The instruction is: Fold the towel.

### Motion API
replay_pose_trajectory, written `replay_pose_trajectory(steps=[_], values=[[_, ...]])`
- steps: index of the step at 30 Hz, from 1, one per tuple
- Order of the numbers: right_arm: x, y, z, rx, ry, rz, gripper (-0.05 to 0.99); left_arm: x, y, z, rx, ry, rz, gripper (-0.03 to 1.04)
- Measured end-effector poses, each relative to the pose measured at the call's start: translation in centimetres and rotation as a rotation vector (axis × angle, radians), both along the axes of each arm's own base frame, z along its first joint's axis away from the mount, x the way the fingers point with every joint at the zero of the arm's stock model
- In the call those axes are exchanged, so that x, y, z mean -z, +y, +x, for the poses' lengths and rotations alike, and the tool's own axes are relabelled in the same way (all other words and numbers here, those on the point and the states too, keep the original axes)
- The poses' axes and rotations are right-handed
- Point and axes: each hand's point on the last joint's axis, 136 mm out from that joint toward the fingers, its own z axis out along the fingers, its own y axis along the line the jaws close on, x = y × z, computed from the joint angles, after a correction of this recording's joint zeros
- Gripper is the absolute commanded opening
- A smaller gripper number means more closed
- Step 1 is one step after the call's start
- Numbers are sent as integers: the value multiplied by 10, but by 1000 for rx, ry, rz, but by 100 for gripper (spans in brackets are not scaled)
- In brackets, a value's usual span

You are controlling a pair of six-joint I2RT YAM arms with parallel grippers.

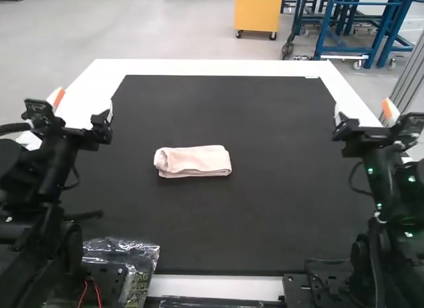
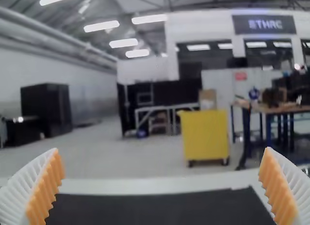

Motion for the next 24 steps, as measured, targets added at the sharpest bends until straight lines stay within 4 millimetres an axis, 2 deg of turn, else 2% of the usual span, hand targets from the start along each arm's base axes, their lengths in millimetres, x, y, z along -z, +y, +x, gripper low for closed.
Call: replay_pose_trajectory(steps=[6, 9, 10, 24], values=[[64, -11, 17, 76, 265, -40, 92, 63, 17, 17, -106, 234, 20, 97], [107, -12, 18, 87, 440, -67, 92, 87, 20, 19, -122, 332, 10, 97], [113, -13, 18, 89, 464, -73, 92, 93, 21, 19, -126, 354, 7, 97], [112, -14, 18, 96, 462, -84, 92, 95, 23, 19, -134, 364, -8, 97]])
